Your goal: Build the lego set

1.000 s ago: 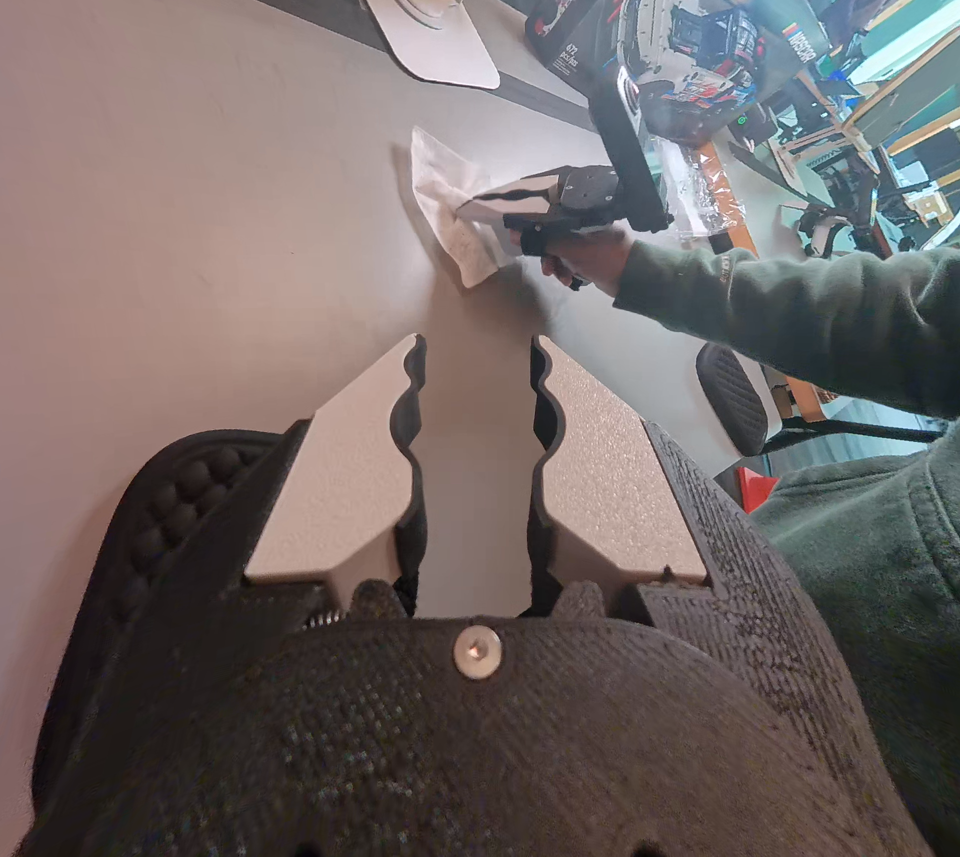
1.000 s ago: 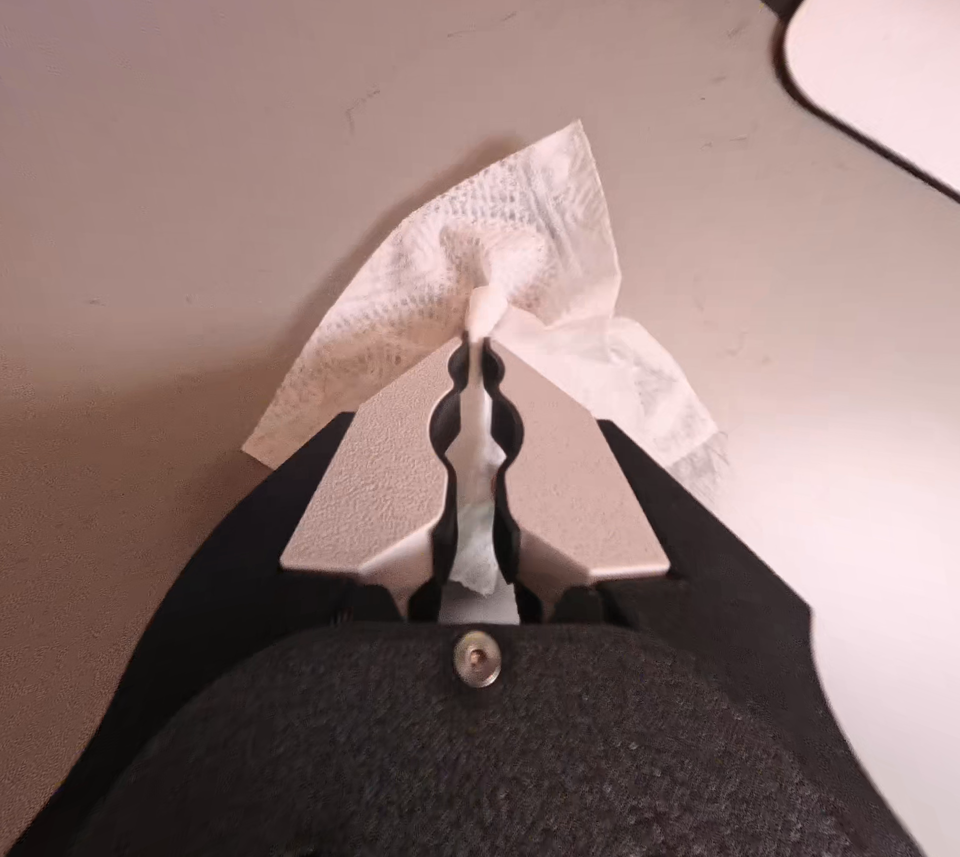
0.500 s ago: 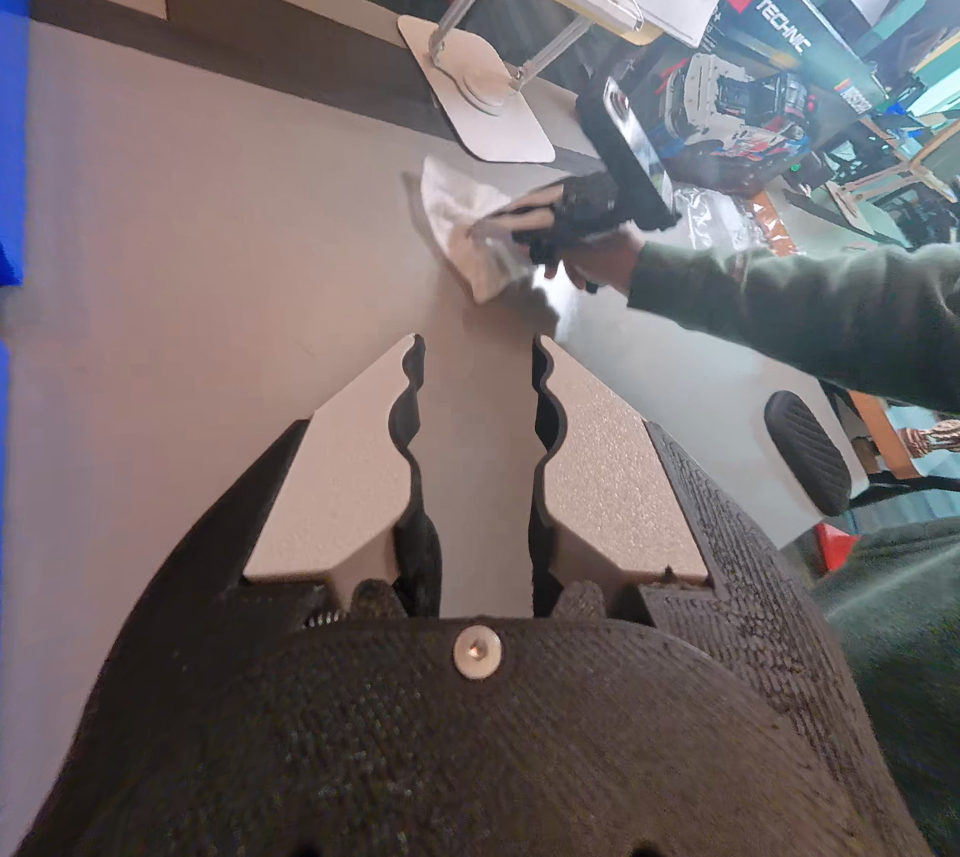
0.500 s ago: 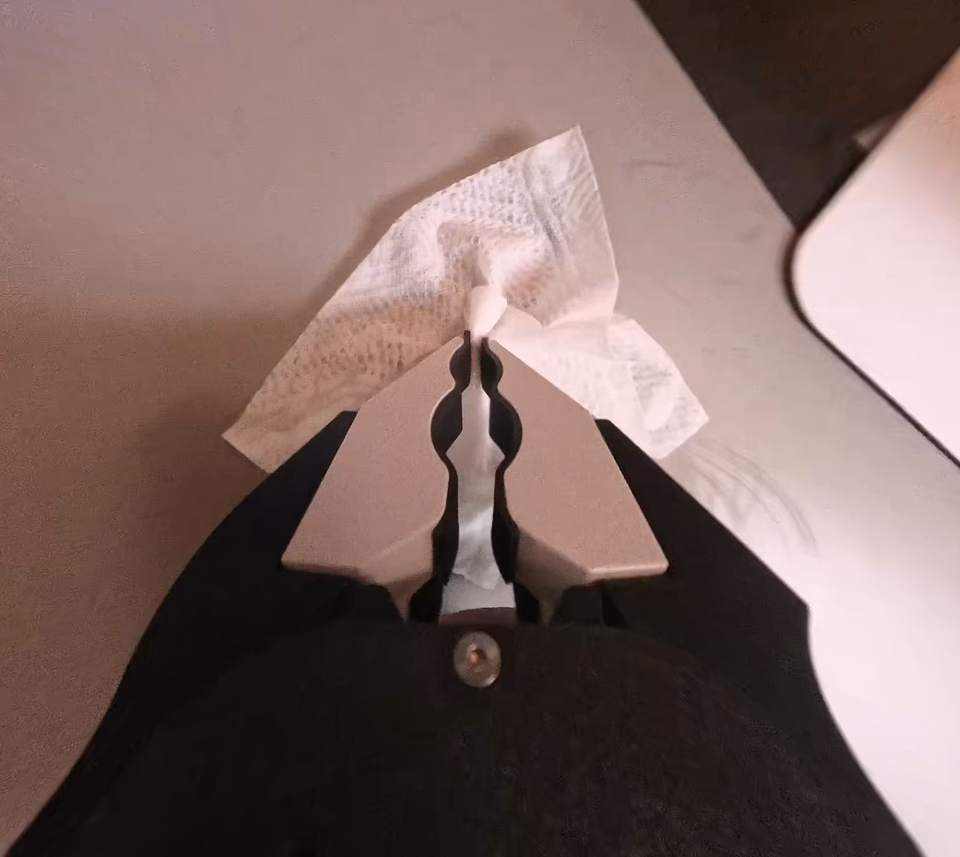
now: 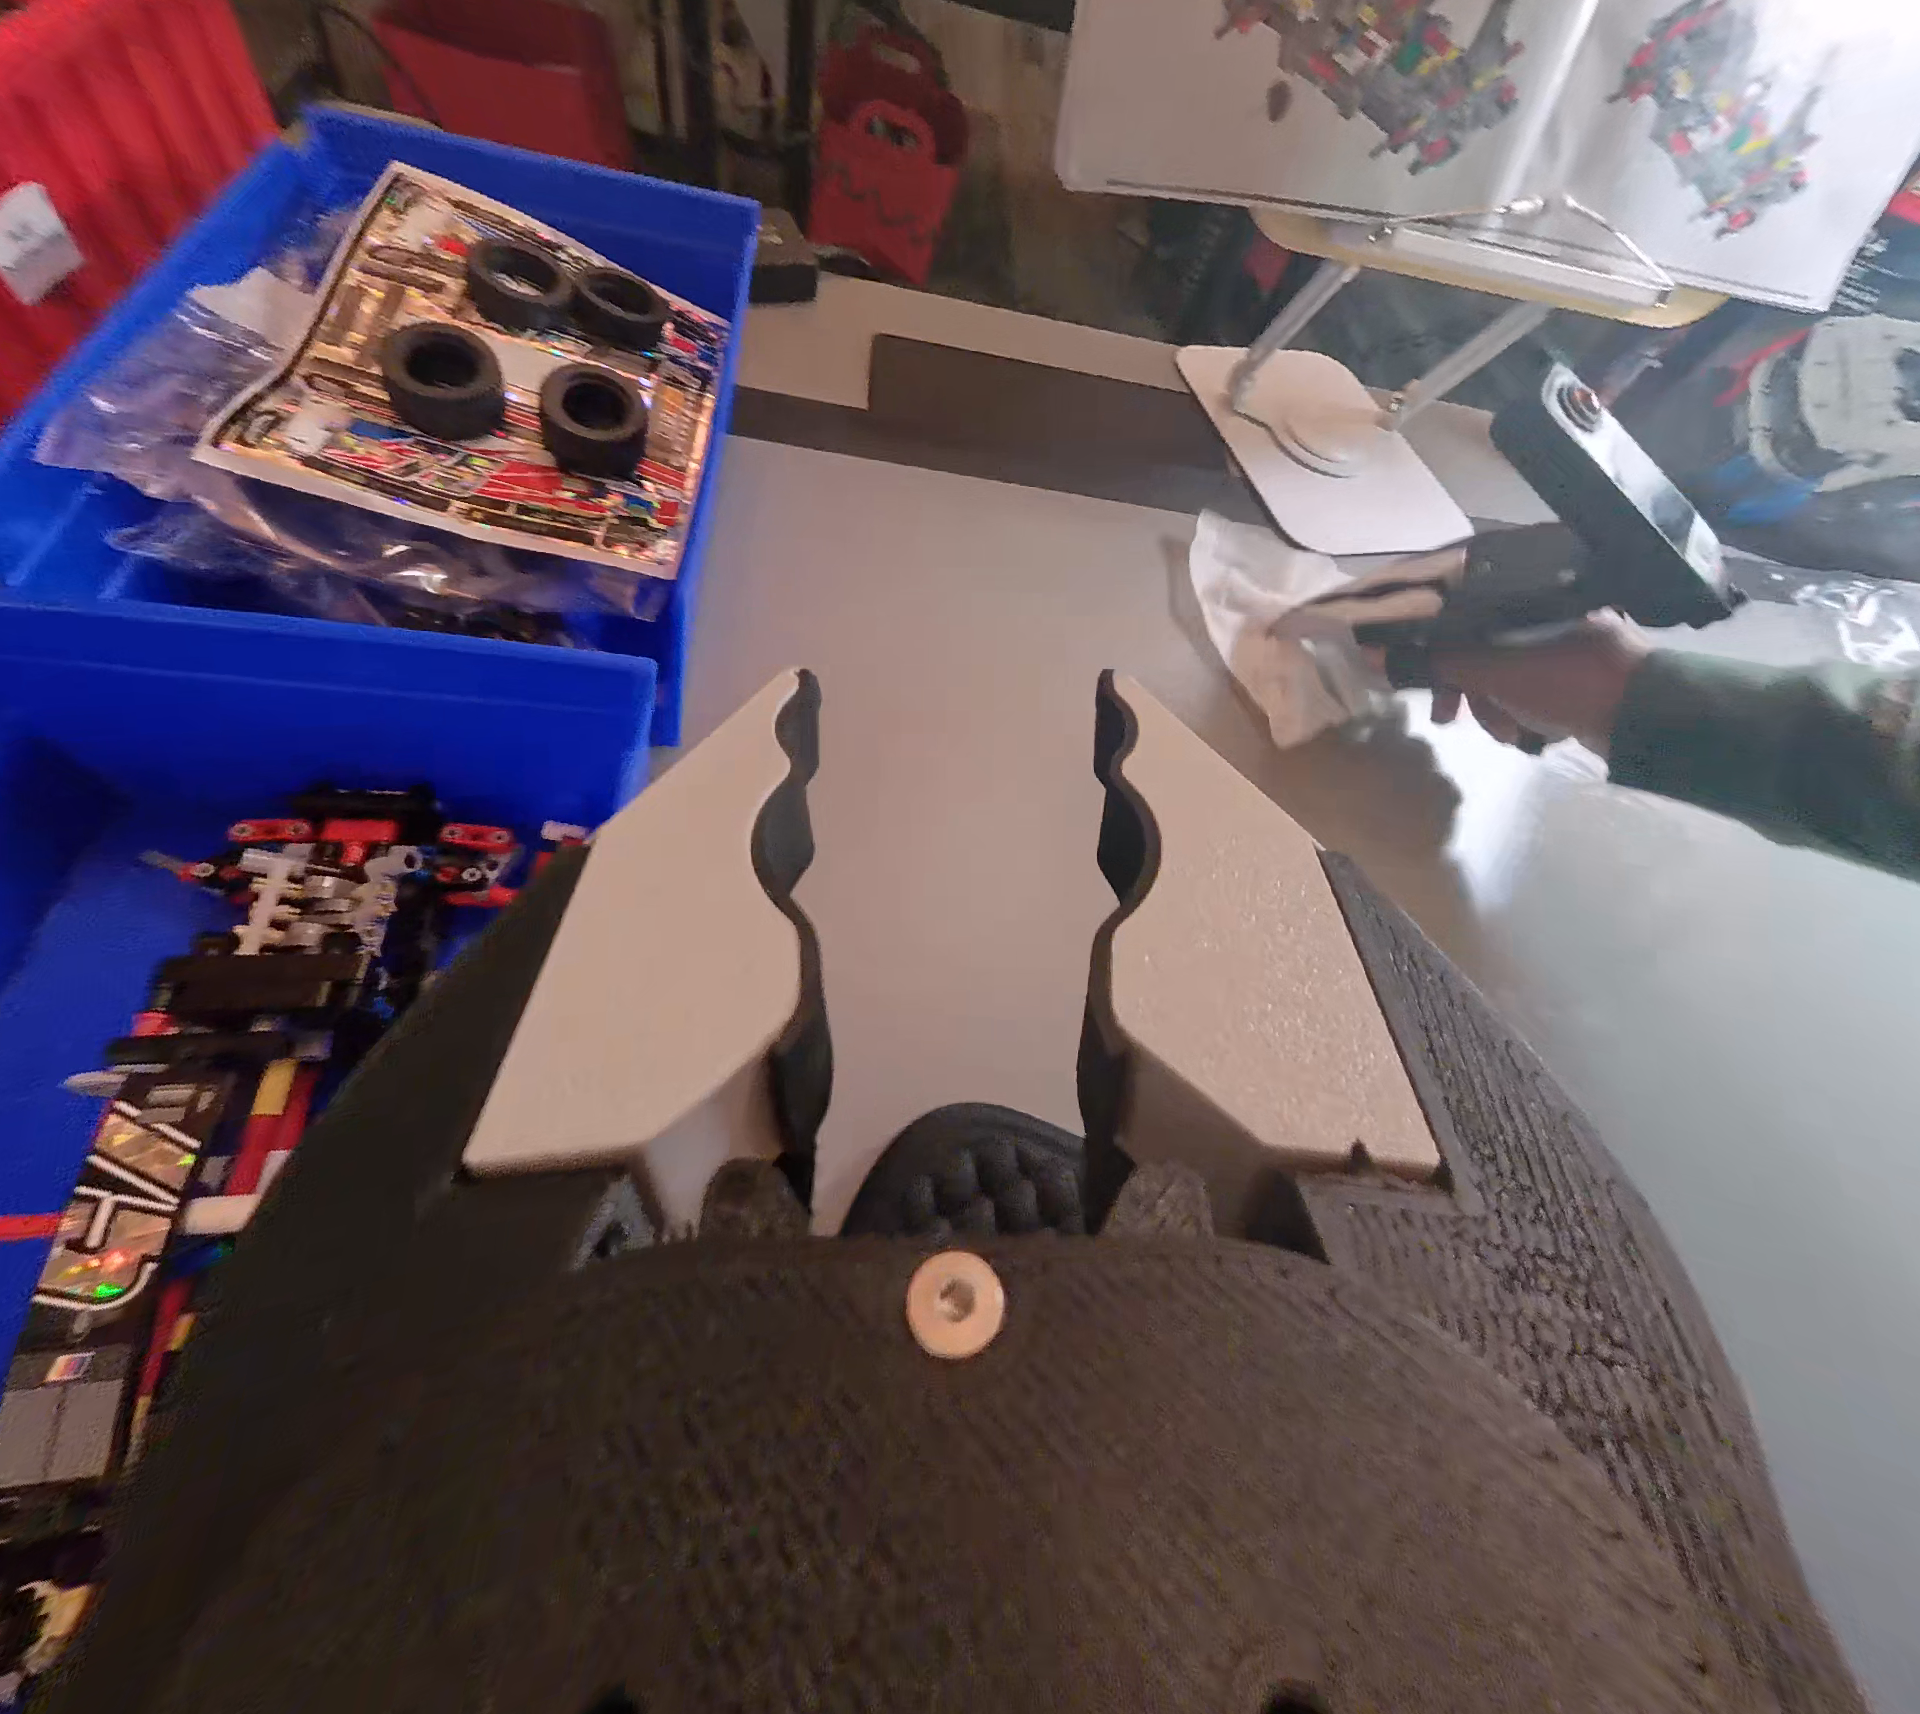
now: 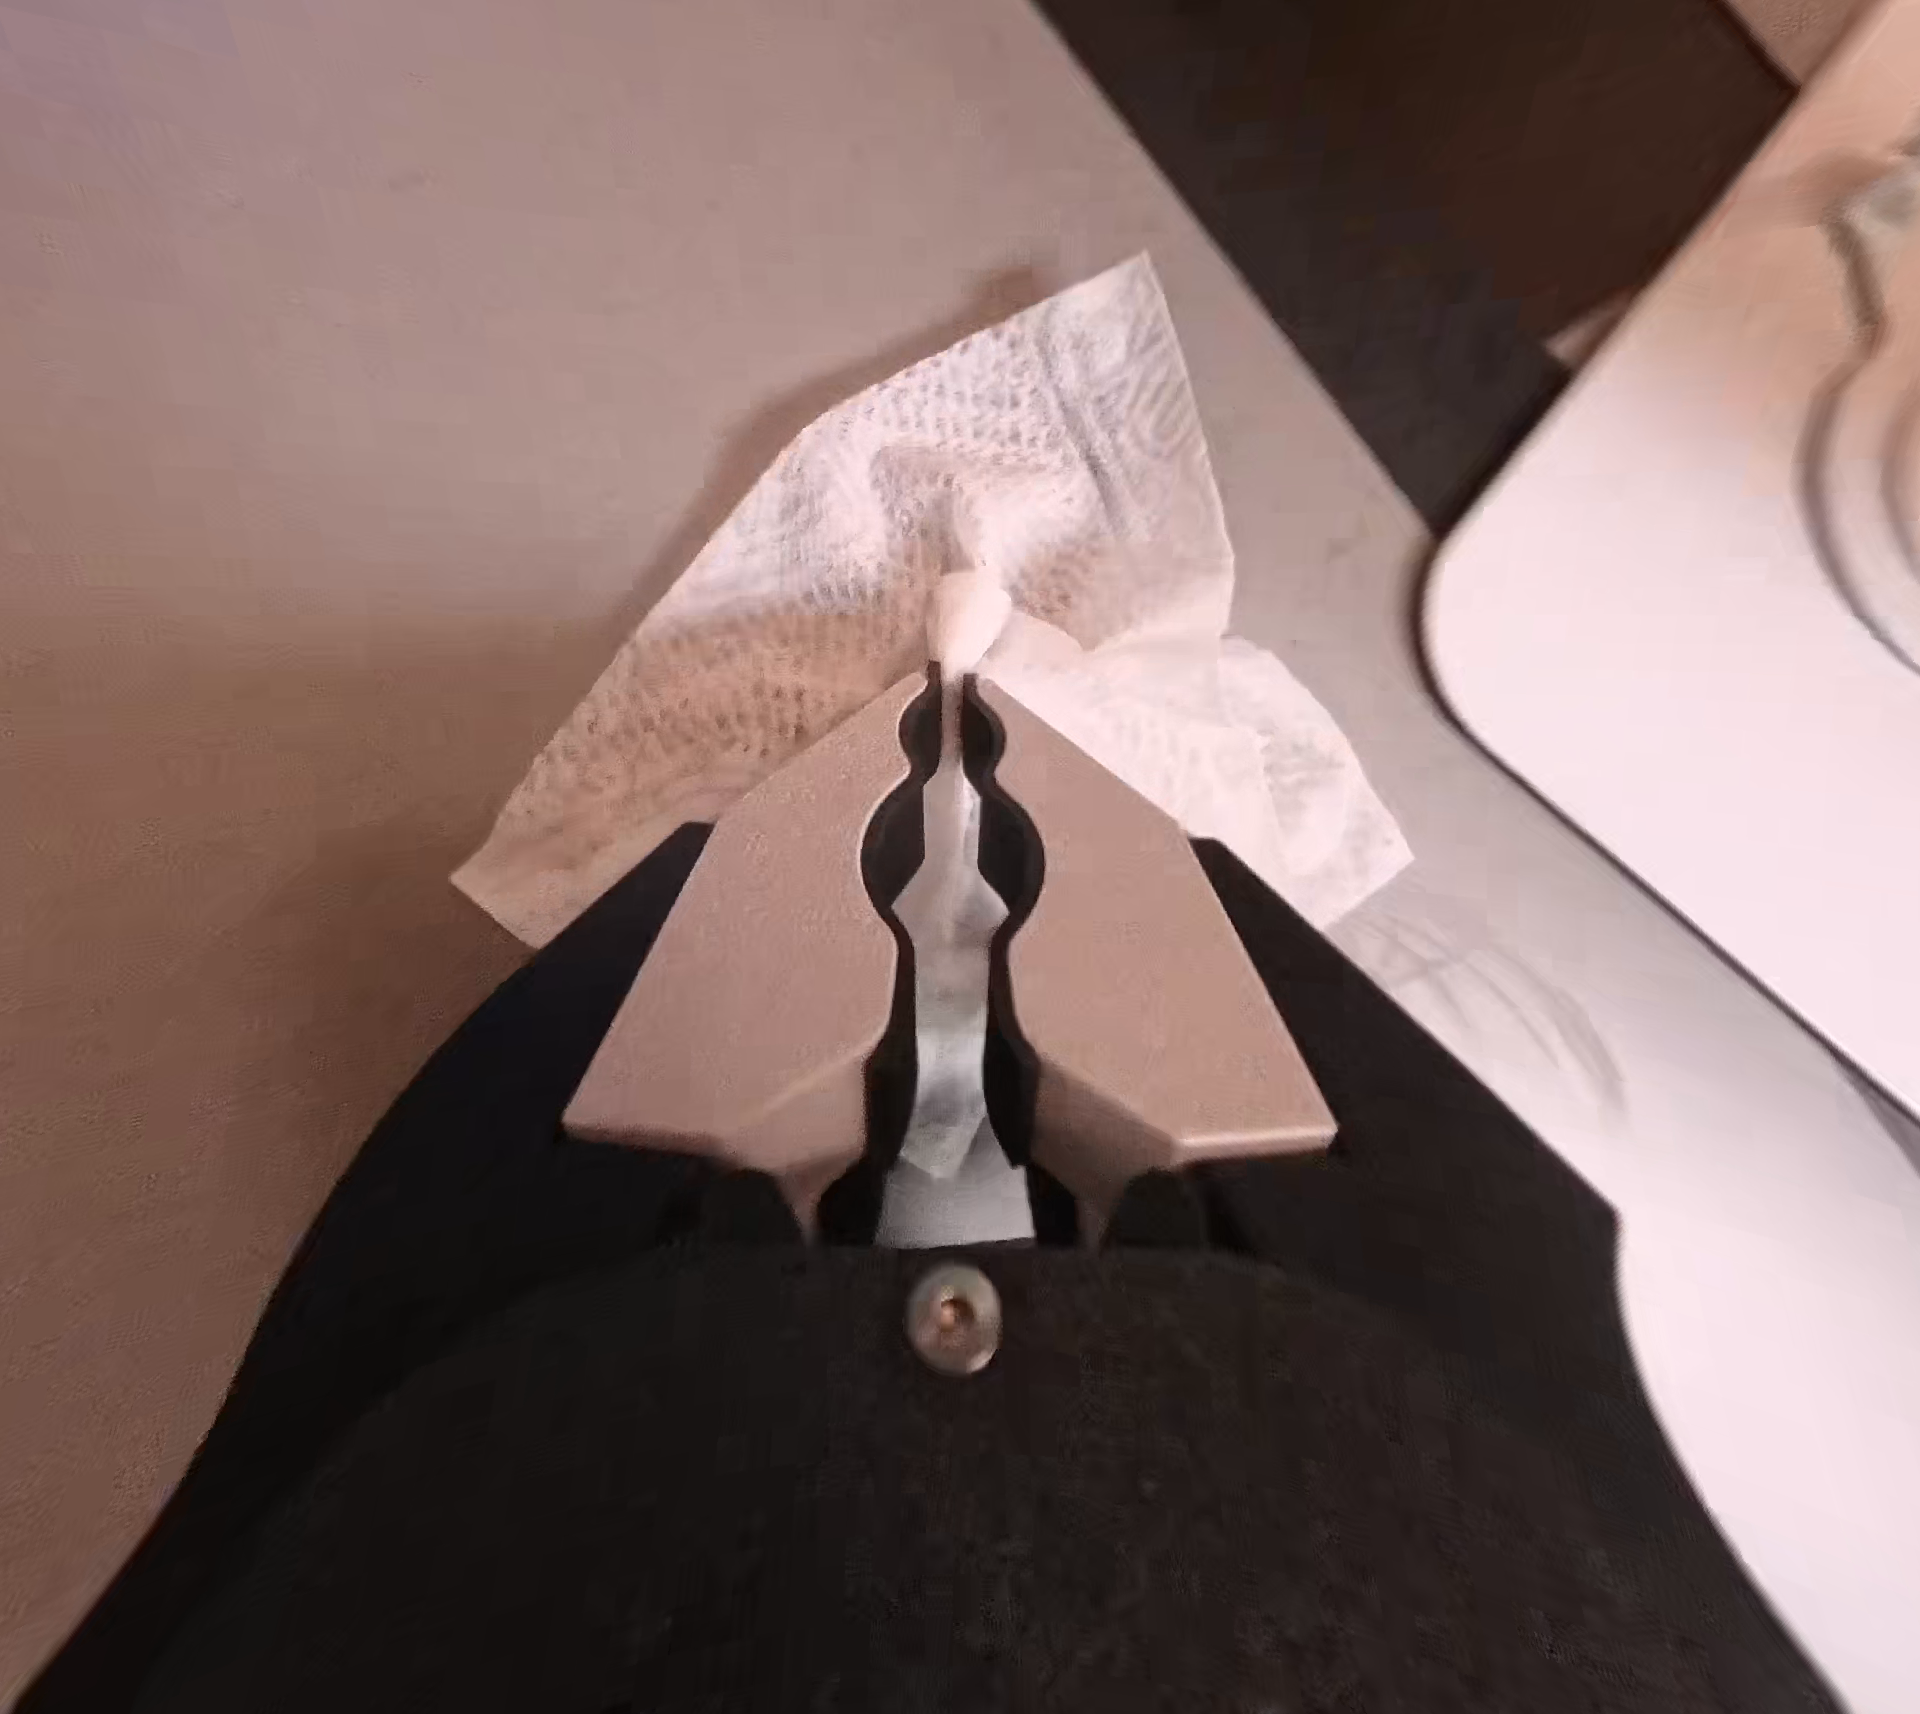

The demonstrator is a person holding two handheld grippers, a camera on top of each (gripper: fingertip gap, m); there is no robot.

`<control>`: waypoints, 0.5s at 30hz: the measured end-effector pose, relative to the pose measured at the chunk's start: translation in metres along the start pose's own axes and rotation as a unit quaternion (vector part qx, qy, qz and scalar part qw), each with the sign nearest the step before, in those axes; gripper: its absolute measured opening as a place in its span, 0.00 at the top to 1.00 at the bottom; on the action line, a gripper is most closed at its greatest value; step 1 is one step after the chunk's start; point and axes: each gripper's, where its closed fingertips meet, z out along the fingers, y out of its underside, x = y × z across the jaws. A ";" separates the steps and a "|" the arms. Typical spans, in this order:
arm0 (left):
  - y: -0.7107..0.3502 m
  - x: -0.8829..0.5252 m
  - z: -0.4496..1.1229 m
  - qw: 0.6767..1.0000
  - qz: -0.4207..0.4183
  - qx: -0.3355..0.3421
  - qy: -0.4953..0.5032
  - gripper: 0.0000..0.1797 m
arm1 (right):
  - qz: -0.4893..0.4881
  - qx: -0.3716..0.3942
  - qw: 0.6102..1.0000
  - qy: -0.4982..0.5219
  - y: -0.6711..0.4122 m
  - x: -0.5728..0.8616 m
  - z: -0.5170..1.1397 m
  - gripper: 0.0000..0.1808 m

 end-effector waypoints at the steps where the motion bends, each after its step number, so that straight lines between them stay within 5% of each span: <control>1: -0.001 -0.003 0.001 1.000 0.000 0.004 -0.006 0.70 | -0.024 0.001 1.000 -0.016 0.001 -0.022 -0.002 1.00; 4: -0.001 -0.007 0.001 1.000 -0.008 0.012 -0.015 0.69 | -0.058 -0.002 0.998 -0.025 0.020 -0.045 -0.020 1.00; 11: 0.001 -0.010 -0.013 1.000 -0.005 0.008 -0.018 0.69 | 0.076 -0.003 0.997 0.029 0.003 0.063 0.003 1.00; 15: 0.000 -0.010 -0.016 1.000 0.005 0.005 -0.018 0.69 | 0.003 -0.005 1.000 -0.030 -0.026 -0.001 0.022 1.00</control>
